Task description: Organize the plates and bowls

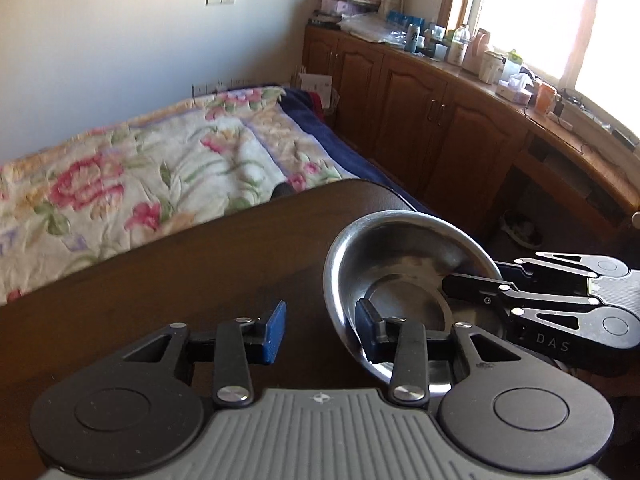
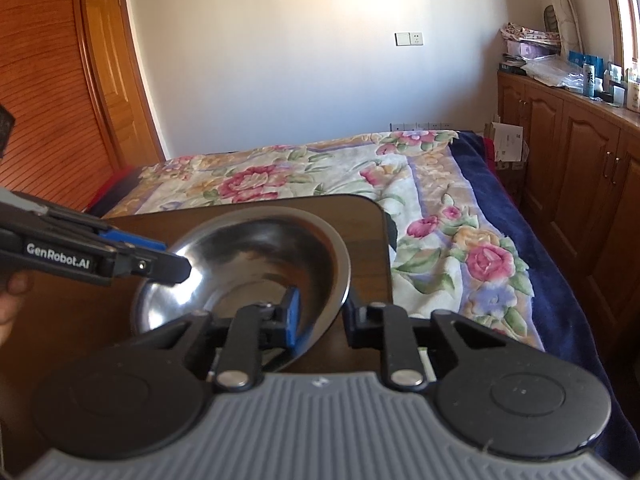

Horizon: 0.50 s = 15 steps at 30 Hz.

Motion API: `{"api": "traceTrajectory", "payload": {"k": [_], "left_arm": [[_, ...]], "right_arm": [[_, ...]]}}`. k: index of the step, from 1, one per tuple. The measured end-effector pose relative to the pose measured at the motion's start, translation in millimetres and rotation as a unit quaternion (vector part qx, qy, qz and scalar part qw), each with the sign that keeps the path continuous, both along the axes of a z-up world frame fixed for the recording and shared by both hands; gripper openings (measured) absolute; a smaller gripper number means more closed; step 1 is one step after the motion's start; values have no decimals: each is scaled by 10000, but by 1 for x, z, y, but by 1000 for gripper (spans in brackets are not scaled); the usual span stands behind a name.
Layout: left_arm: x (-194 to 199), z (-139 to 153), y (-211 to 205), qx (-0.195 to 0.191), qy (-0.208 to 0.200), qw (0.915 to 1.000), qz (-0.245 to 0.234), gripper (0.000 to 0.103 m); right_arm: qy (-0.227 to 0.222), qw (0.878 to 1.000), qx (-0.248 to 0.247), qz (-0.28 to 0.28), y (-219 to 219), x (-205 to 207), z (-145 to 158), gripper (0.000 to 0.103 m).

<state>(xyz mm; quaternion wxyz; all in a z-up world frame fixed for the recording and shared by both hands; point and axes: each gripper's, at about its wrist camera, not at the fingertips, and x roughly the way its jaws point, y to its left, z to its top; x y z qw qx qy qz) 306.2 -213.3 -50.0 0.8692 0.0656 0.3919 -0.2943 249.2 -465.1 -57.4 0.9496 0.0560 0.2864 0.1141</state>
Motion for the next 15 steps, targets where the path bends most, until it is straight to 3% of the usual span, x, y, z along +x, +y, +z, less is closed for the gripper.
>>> {"api": "traceTrajectory", "payload": {"k": [4, 6, 15], "left_arm": [[-4, -1, 1, 24, 57, 9999, -92, 29], [-7, 0, 2, 12, 82, 9998, -173, 15], [-31, 24, 19, -57, -283, 9996, -64, 11]], "right_arm": [[21, 10000, 87, 42, 1, -3, 0, 21], [28, 9999, 103, 69, 3, -5, 1, 20], [-97, 9999, 73, 53, 13, -16, 17, 11]]}}
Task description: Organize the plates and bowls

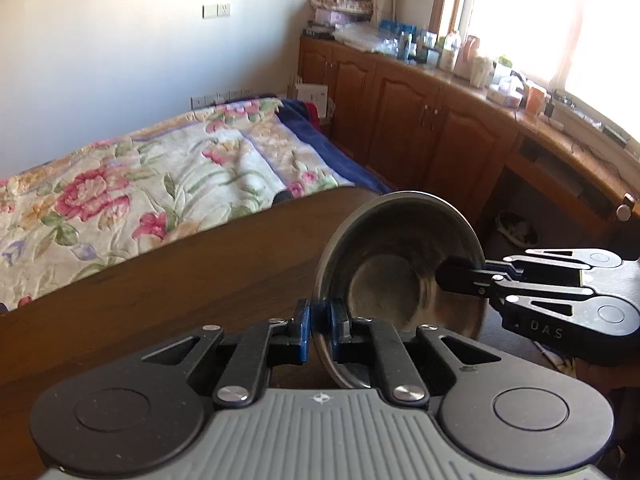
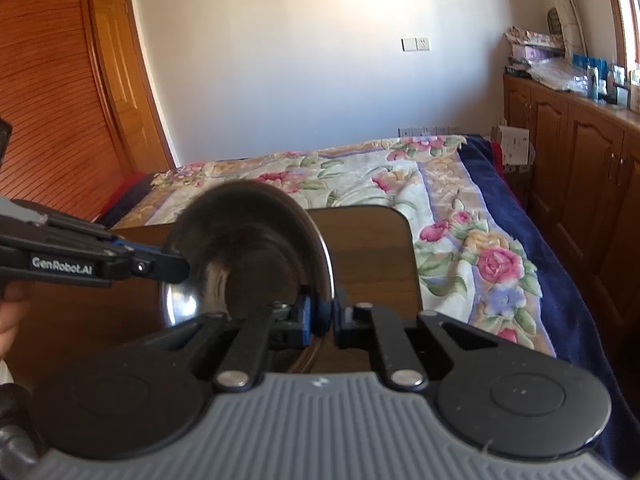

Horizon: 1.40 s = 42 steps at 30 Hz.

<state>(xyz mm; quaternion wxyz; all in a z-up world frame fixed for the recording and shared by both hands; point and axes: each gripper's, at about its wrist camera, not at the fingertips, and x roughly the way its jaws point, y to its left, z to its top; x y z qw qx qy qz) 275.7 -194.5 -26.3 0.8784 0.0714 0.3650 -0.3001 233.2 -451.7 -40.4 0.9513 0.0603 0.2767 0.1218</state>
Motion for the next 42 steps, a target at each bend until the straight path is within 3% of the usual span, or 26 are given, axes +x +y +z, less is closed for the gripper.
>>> {"api": "traceTrajectory", "payload": {"k": [19, 42], "left_arm": [[-54, 50, 39, -281, -587, 9979, 28, 12], [-131, 42, 95, -575, -776, 9952, 137, 12]], "right_arm": [[-685, 9976, -69, 38, 18, -41, 48, 11], [-787, 9966, 54, 242, 49, -99, 44, 11]]}}
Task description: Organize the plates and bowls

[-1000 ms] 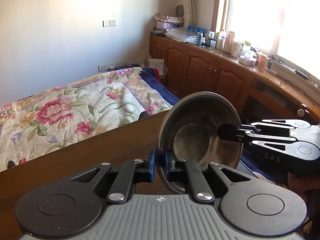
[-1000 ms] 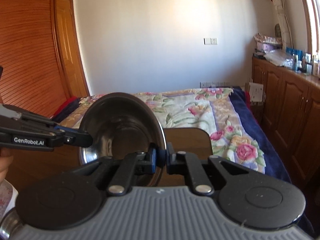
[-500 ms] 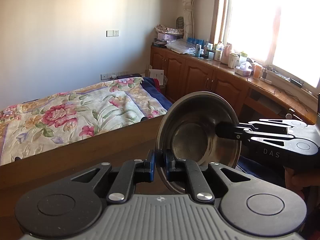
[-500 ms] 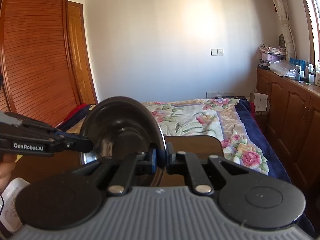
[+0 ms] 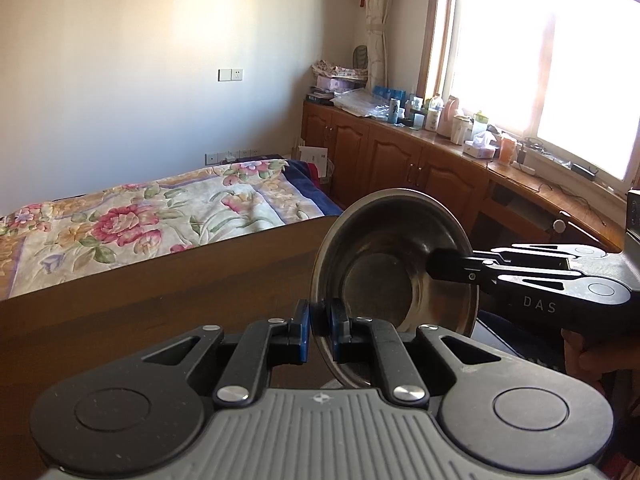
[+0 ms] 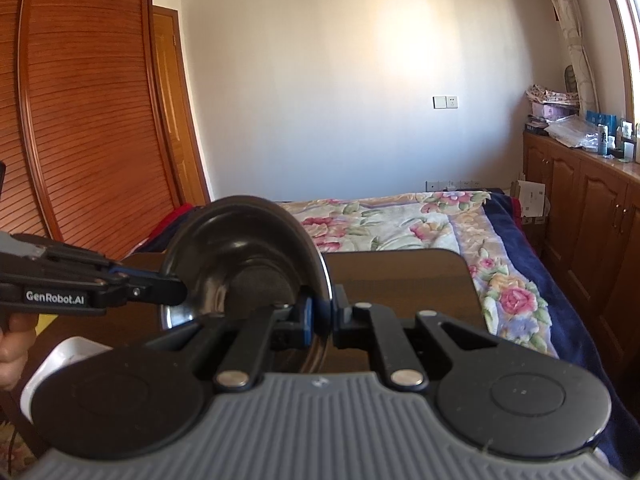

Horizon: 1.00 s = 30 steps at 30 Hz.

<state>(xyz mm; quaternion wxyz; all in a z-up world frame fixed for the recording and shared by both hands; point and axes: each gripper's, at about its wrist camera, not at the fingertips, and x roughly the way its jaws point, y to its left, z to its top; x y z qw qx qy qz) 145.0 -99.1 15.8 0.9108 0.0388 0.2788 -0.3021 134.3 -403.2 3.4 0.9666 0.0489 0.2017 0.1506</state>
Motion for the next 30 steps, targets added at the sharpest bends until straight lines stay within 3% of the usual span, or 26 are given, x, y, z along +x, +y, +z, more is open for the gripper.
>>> {"api": "traceTrajectory", "payload": {"k": [8, 30], "left_arm": [[-24, -8, 14, -227, 100, 9997, 82, 12], [-68, -40, 27, -330, 107, 9991, 229, 12]], "right_arm": [[-41, 10000, 31, 4, 10, -21, -5, 11], [164, 9986, 507, 20, 17, -49, -35, 12]]}}
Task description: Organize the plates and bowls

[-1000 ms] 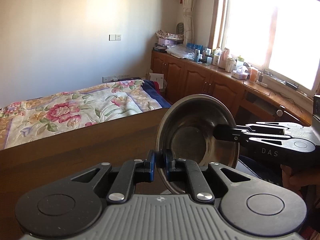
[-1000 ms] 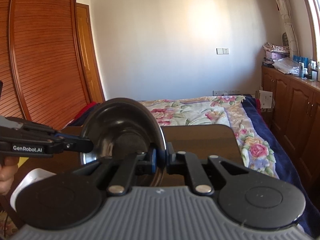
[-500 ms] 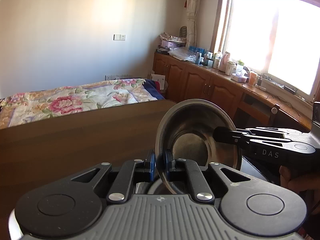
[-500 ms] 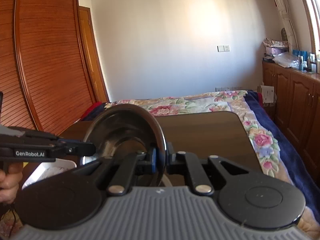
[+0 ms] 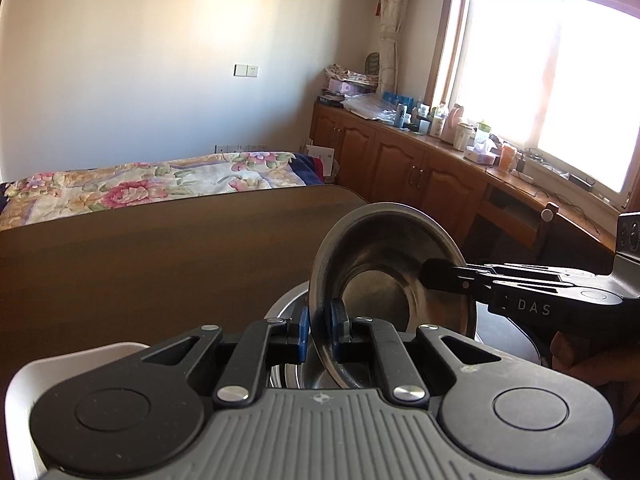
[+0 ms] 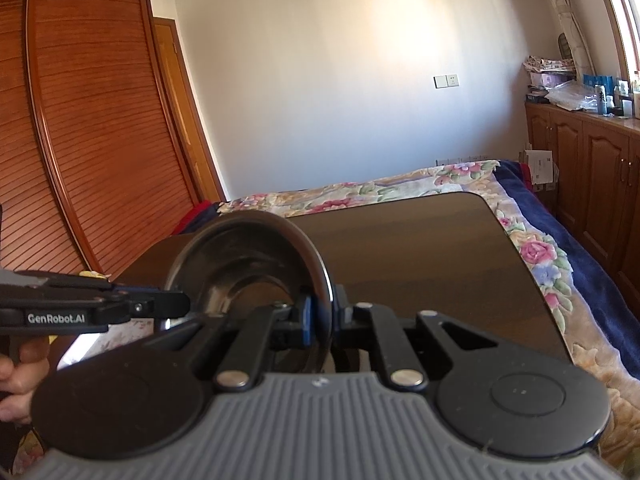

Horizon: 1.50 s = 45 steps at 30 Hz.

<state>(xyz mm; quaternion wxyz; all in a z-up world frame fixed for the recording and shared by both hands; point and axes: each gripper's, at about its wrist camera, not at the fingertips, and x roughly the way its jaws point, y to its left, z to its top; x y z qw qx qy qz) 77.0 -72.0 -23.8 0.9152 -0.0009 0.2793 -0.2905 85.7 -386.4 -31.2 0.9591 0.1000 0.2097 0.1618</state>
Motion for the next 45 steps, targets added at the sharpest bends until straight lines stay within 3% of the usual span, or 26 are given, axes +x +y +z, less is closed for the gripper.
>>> {"api": "traceTrajectory", "payload": {"k": [11, 25, 42, 45], "left_arm": [[-5, -7, -1, 47, -21, 10000, 58, 12], [-7, -19, -10, 391, -122, 9990, 187, 12], [-12, -25, 2, 127, -131, 9993, 315, 12], [-15, -24, 6, 75, -179, 9992, 342, 12]], "right_arm": [[80, 10000, 1, -17, 3, -4, -10, 13], [-257, 9957, -888, -41, 25, -11, -15, 14], [-347, 9907, -1319, 10, 33, -13, -16, 17], [-372, 9912, -1270, 60, 33, -14, -16, 26]]}}
